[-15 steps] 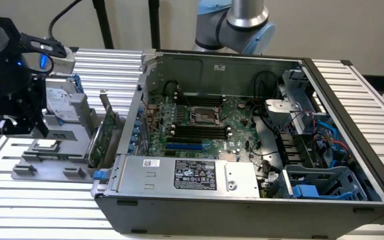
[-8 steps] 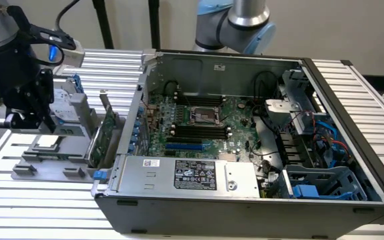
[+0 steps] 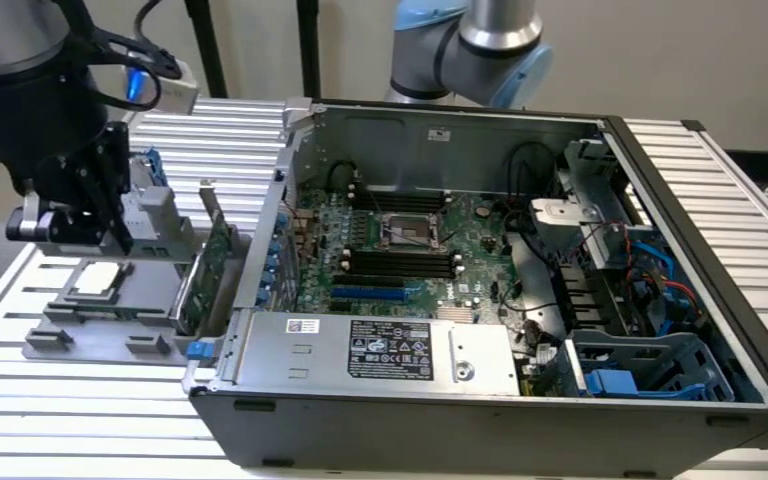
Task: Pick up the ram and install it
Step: 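Pick up the ram and move it above insertion slot, then insert the ram into the slot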
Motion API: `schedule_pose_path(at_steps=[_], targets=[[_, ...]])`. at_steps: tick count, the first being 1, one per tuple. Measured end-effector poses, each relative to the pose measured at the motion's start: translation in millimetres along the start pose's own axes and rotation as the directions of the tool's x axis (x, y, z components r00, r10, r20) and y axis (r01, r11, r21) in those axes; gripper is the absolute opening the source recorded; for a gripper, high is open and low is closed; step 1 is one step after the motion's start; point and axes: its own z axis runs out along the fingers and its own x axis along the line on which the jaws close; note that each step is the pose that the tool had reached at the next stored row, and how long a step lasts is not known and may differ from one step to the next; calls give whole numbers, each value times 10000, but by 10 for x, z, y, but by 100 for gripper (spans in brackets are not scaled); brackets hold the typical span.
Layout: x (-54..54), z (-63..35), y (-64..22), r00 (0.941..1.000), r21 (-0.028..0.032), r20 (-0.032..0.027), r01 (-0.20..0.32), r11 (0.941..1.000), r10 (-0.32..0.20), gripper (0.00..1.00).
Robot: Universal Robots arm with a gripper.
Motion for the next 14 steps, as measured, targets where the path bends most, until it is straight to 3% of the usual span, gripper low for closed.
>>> schedule_pose_path(at_steps=[14], targets=[[-20,-288,-577,10000,13,18,1,10000,-1,0]])
